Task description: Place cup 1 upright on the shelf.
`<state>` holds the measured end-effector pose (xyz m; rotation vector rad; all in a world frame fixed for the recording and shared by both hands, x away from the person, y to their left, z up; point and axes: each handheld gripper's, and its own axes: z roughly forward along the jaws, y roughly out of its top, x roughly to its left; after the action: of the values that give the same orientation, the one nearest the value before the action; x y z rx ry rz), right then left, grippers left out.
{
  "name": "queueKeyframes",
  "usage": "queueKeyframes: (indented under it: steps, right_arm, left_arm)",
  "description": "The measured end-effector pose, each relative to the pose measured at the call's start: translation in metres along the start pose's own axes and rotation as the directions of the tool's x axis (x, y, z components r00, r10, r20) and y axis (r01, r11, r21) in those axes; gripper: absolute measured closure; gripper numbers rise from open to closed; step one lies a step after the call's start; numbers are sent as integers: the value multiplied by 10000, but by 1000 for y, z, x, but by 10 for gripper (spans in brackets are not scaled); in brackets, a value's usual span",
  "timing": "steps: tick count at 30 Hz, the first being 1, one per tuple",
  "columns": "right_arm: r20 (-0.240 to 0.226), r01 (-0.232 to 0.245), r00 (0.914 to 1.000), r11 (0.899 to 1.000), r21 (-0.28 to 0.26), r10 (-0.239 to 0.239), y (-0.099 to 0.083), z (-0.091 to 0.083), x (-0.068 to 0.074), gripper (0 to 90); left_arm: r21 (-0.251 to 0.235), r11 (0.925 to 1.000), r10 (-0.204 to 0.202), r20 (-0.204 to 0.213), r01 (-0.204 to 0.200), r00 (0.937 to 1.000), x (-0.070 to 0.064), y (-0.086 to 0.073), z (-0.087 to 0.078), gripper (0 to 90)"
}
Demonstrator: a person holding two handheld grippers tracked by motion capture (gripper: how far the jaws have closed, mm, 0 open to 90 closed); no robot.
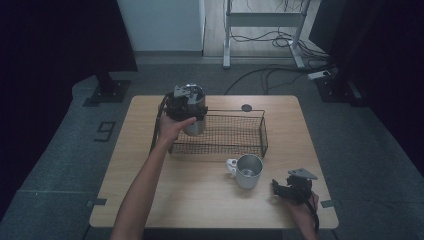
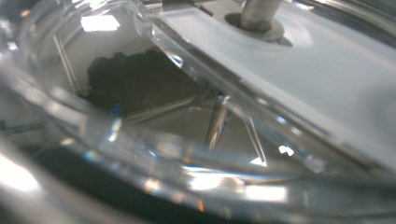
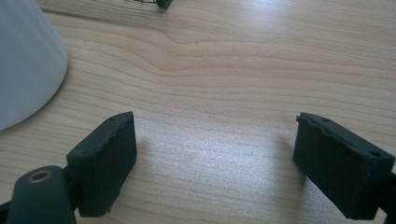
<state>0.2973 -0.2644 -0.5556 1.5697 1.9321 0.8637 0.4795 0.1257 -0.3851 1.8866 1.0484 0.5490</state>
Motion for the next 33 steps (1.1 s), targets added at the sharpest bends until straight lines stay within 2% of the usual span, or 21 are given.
queueKeyframes:
  steps: [13,23,33]
  right_arm:
    - [-4,-10,10000,10000,1,10,0,0,0,131]
    - [0,-1,10000,10000,-3,1,0,0,0,132]
    - [20,-2,10000,10000,-3,2,0,0,0,131]
  left_arm:
    - [199,9996,-200,-179,204,9996,9,-5,14,35]
    - [419,9988,-268,-120,273,9996,9,-17,26,35]
    - [671,9968,-413,-266,430,9988,13,-28,33,35]
